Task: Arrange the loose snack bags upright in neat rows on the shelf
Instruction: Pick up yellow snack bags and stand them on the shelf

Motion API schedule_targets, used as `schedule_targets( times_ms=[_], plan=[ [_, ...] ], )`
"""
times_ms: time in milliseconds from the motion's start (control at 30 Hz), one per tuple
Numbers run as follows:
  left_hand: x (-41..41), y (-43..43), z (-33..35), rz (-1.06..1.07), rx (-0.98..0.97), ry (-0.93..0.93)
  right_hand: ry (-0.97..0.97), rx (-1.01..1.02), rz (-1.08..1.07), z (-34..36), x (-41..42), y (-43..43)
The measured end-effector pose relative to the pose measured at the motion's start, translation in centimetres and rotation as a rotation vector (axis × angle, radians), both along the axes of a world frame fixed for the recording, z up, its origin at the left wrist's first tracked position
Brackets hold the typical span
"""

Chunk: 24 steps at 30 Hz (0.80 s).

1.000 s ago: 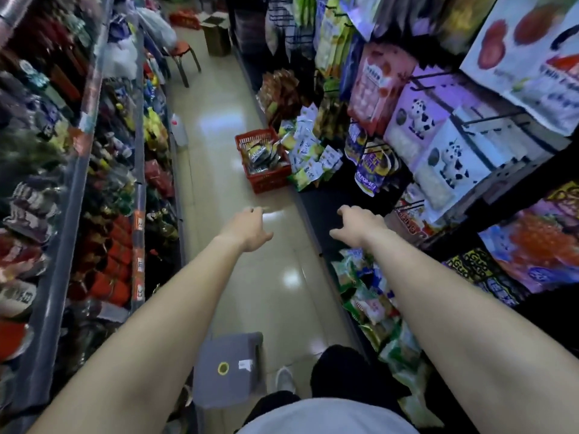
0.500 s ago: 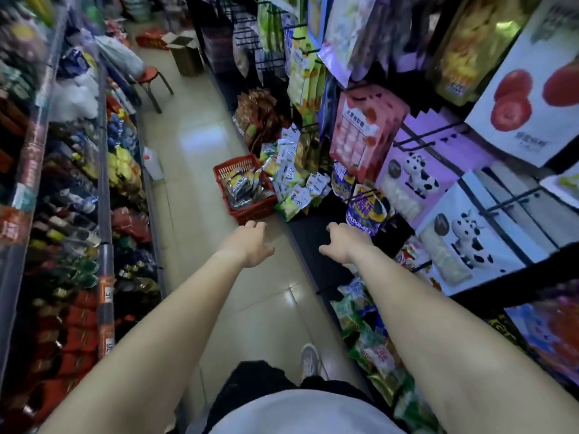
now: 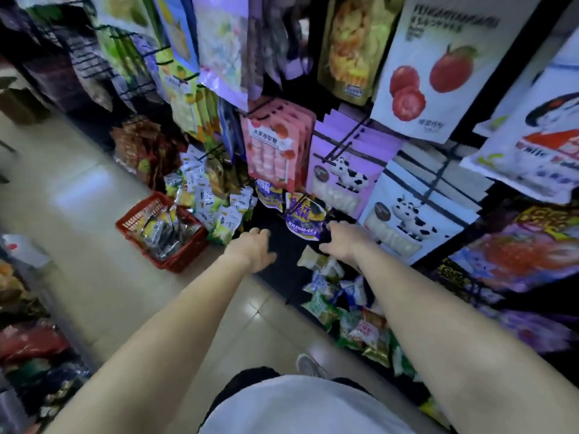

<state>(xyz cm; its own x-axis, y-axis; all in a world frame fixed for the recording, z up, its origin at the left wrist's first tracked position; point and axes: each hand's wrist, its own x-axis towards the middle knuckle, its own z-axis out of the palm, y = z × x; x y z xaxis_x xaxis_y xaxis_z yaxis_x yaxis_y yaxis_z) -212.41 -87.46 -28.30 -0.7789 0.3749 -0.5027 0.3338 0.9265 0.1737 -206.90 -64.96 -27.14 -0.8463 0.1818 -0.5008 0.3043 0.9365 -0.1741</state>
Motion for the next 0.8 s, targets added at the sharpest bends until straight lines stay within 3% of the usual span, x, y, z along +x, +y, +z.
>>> schedule_targets(
  times_ms=[333, 600, 800],
  plan=[
    [-1.7, 3.7, 0.6, -0.545, 0.064, 0.01, -0.023, 0.036, -0.515, 1.5, 12.2, -1.0],
    [7.0, 7.9, 0.0, -0.829, 0.048, -0.108, -0.086, 0.085, -0.871, 1.0, 25.7, -3.2],
    [13.5, 11.0, -0.7, -0.949, 0.024, -0.126, -0.117, 0.03, -0.963, 0.3, 32.8, -2.6]
  ],
)
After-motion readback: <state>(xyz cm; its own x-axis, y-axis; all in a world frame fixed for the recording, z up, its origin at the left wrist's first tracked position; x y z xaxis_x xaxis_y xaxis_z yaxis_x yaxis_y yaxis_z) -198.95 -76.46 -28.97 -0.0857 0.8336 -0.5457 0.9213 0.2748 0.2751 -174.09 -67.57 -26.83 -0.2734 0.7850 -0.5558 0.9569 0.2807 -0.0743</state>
